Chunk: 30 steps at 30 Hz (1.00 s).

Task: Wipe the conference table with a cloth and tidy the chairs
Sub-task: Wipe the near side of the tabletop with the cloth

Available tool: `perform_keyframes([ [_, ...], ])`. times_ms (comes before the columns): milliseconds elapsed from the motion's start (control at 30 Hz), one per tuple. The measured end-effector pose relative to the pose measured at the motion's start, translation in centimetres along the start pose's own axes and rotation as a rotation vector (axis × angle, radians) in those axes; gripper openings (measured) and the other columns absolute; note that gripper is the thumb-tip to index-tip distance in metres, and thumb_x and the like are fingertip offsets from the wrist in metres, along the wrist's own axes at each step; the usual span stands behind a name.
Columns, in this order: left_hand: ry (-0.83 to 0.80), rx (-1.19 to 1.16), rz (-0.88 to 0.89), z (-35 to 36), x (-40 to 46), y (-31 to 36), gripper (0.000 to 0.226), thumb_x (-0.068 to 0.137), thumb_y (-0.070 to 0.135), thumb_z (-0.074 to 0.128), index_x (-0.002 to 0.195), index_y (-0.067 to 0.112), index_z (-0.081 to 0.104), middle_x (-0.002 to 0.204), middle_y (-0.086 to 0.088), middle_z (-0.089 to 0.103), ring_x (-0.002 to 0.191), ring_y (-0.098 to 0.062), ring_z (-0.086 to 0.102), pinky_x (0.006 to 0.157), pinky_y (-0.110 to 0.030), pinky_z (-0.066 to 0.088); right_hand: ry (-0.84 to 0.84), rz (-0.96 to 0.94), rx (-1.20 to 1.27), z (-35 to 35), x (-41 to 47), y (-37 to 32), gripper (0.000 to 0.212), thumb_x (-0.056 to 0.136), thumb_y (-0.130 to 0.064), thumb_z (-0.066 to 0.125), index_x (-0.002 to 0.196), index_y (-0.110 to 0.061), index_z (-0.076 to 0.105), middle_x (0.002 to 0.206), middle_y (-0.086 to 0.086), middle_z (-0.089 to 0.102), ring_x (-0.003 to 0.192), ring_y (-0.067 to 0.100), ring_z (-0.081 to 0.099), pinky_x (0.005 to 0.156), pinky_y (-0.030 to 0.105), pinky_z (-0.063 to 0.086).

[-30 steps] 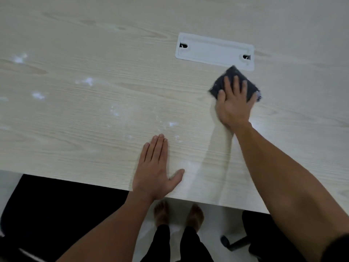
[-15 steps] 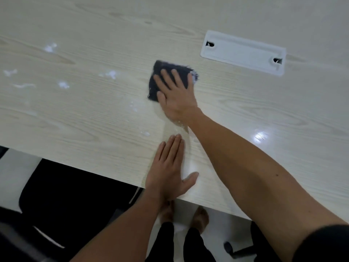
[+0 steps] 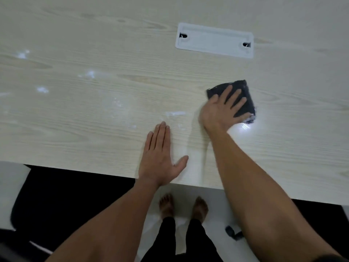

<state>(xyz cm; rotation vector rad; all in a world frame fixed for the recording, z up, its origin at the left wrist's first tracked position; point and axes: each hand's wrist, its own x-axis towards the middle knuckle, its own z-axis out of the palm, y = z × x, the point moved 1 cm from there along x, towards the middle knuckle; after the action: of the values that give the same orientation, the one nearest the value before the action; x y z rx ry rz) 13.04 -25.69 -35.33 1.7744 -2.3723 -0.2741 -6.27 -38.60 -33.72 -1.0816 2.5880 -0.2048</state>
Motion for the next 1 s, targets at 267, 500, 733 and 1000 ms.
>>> perform_keyframes([
  [267, 0.124, -0.172, -0.196, -1.0, -2.0, -1.9, 0.102, 0.09, 0.057, 0.056, 0.161, -0.006, 0.016, 0.171, -0.021, 0.013, 0.159, -0.032, 0.016, 0.128, -0.05, 0.022, -0.278, -1.205, -0.285, 3.9, -6.7, -6.5, 0.057, 0.11, -0.049, 0.015, 0.166, -0.04, 0.012, 0.175, -0.01, 0.008, 0.163, 0.021, -0.001, 0.125, 0.057, -0.016],
  [500, 0.03, -0.083, -0.219, -0.4, -4.5, -1.6, 0.102, 0.087, 0.06, 0.052, 0.161, -0.003, 0.02, 0.172, -0.018, 0.015, 0.161, -0.031, 0.012, 0.13, -0.051, 0.013, -0.238, -1.263, -0.367, -0.1, -2.0, 4.1, 0.055, 0.109, -0.052, 0.014, 0.164, -0.047, 0.012, 0.174, -0.014, 0.008, 0.162, 0.014, -0.002, 0.128, 0.053, -0.012],
  [733, -0.008, -0.062, -0.23, -0.2, -4.6, -1.5, 0.101, 0.089, 0.064, 0.049, 0.161, -0.002, 0.022, 0.172, -0.018, 0.016, 0.161, -0.03, 0.01, 0.131, -0.049, 0.008, -0.031, -0.124, -0.051, -1.7, -3.0, 9.0, 0.062, 0.107, -0.05, 0.012, 0.167, -0.039, 0.0, 0.176, -0.005, -0.005, 0.162, 0.023, -0.011, 0.121, 0.066, -0.016],
  [1000, 0.012, -0.1, -0.215, -0.7, -5.8, -2.9, 0.103, 0.091, 0.063, 0.049, 0.162, -0.003, 0.015, 0.172, -0.019, 0.01, 0.161, -0.03, 0.006, 0.131, -0.047, 0.008, -0.122, -0.38, -0.017, 4.1, -13.0, -2.7, 0.064, 0.108, -0.047, 0.014, 0.168, -0.03, -0.001, 0.175, -0.002, -0.008, 0.161, 0.027, -0.013, 0.119, 0.065, -0.022],
])
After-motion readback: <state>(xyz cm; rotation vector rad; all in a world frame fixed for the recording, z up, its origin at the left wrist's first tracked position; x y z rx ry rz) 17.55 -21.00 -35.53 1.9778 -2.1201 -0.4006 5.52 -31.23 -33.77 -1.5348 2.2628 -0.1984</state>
